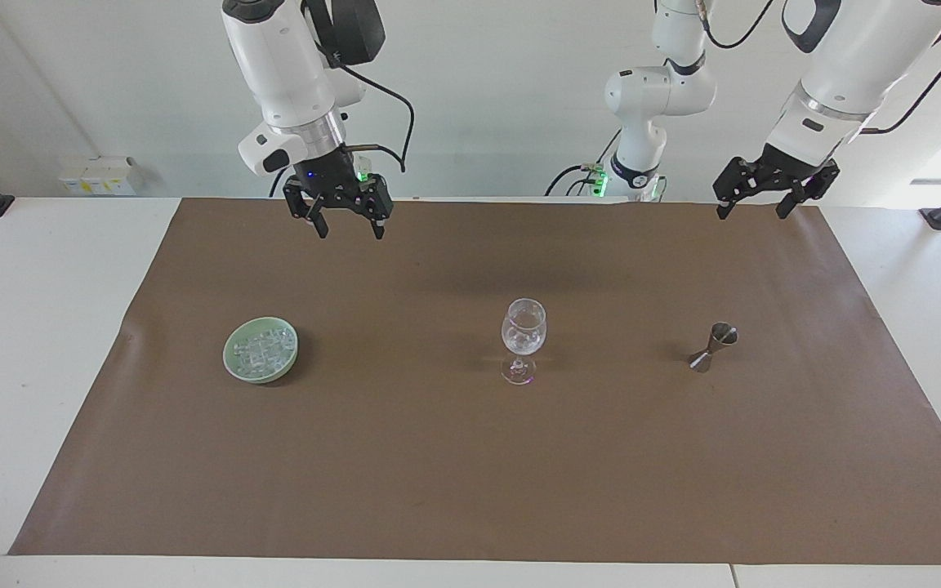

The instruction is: Pour wine and add ice with both arms

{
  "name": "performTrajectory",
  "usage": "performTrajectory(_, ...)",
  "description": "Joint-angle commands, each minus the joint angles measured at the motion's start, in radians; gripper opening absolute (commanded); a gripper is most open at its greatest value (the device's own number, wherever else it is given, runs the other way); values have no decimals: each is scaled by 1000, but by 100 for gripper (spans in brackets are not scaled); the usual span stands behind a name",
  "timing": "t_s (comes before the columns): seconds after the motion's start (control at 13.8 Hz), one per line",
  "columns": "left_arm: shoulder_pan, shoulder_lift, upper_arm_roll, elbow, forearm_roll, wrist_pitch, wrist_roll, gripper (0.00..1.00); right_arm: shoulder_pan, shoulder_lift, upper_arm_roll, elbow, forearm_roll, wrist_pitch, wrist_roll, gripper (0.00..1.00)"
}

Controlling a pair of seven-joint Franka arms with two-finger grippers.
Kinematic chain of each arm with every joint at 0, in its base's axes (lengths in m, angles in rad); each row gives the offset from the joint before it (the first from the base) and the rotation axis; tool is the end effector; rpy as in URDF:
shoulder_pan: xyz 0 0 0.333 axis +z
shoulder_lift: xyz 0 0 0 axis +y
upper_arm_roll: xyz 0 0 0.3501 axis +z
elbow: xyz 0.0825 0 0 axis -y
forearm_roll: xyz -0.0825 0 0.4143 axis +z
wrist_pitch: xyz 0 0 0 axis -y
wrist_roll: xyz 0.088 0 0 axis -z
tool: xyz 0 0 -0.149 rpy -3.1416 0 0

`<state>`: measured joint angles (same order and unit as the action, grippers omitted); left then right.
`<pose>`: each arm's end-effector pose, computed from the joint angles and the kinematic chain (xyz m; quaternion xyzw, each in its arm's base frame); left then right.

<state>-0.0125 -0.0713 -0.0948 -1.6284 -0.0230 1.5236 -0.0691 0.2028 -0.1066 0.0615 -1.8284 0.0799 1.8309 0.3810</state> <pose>0.5498 -0.0646 0.6242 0.9996 -0.0193 -0.0176 0.0066 0.5479 0.1597 0.5708 -0.9957 0.0663 -0.0402 0.0512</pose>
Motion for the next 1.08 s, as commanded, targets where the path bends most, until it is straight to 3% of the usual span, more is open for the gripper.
performTrajectory(0.0, -14, -16, 9, -11, 21, 3, 0, 100, -36, -5, 6, 43, -37, -54, -85, 100)
performTrajectory(0.65, -11, -18, 9, -10, 20, 3, 2, 100, -91, 10, 3, 231, -61, -197, -175, 100)
performTrajectory(0.87, -11, -18, 9, -11, 20, 0, 0, 100, -112, 60, 3, 349, -69, -297, -211, 100)
performTrajectory(1.01, -1, -21, 13, -11, 20, -16, 0, 100, -111, 68, 4, 368, -92, -312, -220, 100)
